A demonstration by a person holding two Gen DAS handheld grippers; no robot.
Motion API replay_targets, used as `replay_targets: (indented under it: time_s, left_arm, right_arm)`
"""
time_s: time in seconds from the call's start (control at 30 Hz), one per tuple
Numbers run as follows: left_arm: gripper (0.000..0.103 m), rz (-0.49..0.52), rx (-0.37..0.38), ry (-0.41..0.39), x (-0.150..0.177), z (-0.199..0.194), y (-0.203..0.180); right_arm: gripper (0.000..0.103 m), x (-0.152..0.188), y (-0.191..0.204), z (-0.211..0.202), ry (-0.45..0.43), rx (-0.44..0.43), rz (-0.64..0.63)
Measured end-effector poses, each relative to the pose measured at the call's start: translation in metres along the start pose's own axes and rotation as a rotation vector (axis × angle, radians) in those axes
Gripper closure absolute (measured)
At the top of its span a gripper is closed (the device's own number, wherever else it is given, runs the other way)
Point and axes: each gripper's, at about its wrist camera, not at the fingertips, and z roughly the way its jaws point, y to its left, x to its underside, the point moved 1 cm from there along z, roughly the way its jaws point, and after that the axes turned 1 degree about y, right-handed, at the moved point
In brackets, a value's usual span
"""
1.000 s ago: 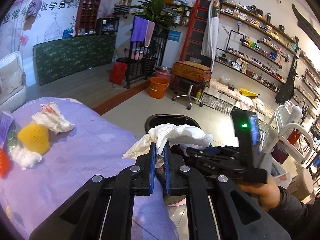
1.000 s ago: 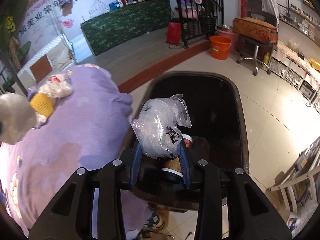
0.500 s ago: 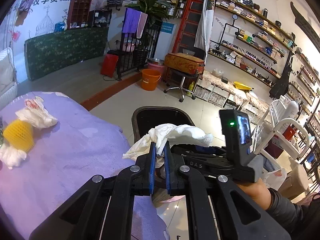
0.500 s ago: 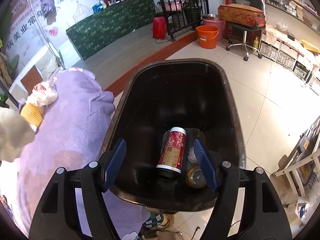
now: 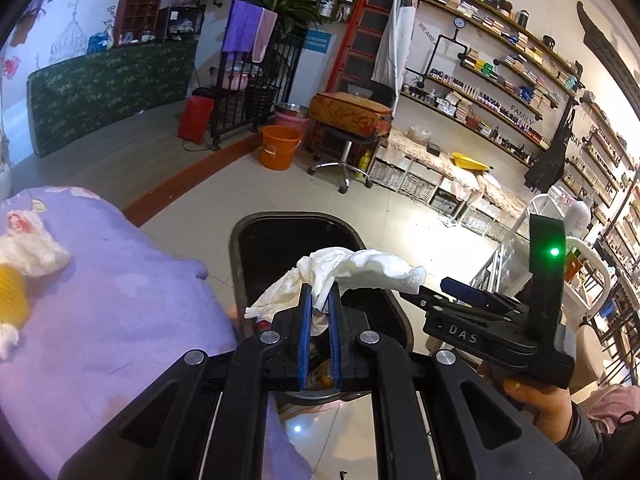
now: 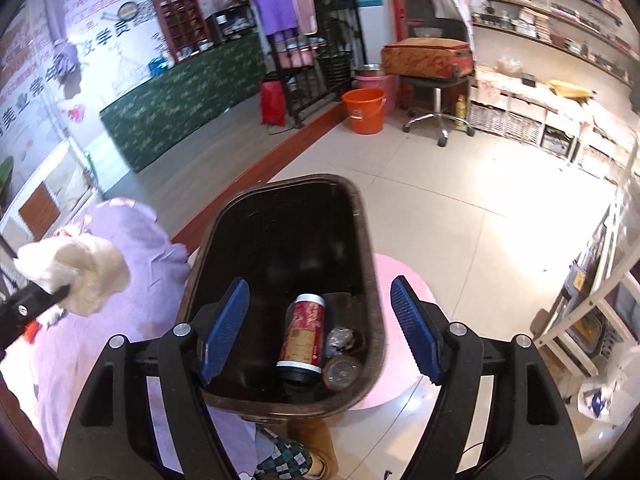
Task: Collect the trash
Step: 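Lower the white tissue into the bin and open the left gripper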
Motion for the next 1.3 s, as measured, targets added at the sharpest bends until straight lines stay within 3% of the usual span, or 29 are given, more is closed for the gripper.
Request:
replay_targets:
  time_s: [0.3, 0.7, 0.73, 0.8, 0.83, 0.87, 0.97, 1.07, 1.3]
  left_arm:
    - [0.095, -0.036, 0.101, 0.117, -0.001, 0.046, -0.008]
    - [0.094, -0.06, 0.088, 0.261, 0.01, 0.095, -0.005]
    - [0.09, -0.059, 0.083, 0.269, 0.011, 0.097, -0.004]
    - [0.065, -0.063, 0.079, 0.278, 0.014, 0.096, -0.003]
    - [0.039, -0.068, 0.081, 0.269, 0.015, 0.093, -0.002]
    - [0.025, -0.074, 0.083, 0.252, 0.016, 0.088, -0.001]
    - [0.015, -0.073, 0.08, 0.216, 0.019, 0.074, 0.001]
    - [0.01, -0.071, 0.068, 0.195, 0.018, 0.066, 0.004]
    - [0.006, -0.049, 0.008, 0.119, 0.017, 0.036, 0.006]
  right_arm:
    - [0.03, -0.003, -0.028, -0.005, -0.006, 0.054, 0.047]
    - [0.03, 0.001, -0.054, -0.008, -0.01, 0.093, 0.09]
    - [0.03, 0.001, -0.054, -0.008, -0.009, 0.095, 0.092]
    - [0.03, 0.001, -0.057, -0.004, -0.003, 0.102, 0.101]
    - [0.03, 0.001, -0.059, -0.002, 0.002, 0.105, 0.104]
    - [0.029, 0.001, -0.059, 0.0, 0.007, 0.107, 0.106]
    - [0.029, 0.001, -0.057, 0.005, 0.018, 0.104, 0.106]
    - [0.02, 0.0, -0.05, 0.007, 0.019, 0.097, 0.097]
    - [0.019, -0.003, -0.025, 0.009, 0.013, 0.07, 0.054]
